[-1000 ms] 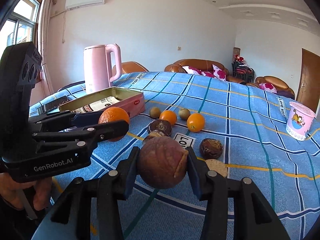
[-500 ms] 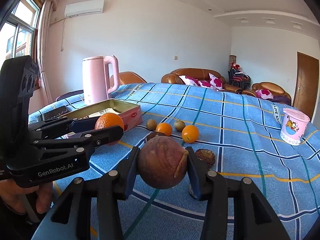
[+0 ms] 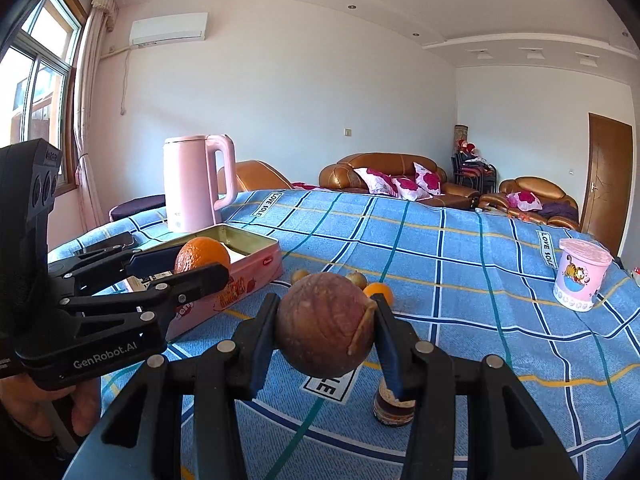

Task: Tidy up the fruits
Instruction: 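Lift the orange and brown fruit and carry both over the open tin box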

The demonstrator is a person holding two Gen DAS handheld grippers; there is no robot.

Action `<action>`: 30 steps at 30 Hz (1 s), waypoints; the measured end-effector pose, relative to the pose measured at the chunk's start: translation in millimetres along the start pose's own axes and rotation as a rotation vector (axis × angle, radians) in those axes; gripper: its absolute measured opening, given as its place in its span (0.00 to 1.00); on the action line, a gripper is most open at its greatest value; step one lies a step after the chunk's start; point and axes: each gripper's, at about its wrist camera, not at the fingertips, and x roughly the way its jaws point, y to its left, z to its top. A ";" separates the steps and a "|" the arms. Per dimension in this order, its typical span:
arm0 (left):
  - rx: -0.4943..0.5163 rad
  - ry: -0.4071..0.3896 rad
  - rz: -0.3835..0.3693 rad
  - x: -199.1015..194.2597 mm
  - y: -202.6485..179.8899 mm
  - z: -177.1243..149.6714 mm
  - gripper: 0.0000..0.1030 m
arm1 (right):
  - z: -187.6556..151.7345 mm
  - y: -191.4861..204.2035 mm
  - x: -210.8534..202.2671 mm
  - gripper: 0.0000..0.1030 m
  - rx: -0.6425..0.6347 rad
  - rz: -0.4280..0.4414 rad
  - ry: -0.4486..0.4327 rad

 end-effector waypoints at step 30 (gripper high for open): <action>-0.106 0.068 0.145 17.3 103.9 11.4 0.46 | 60.2 67.1 82.3 0.46 -0.072 0.170 0.053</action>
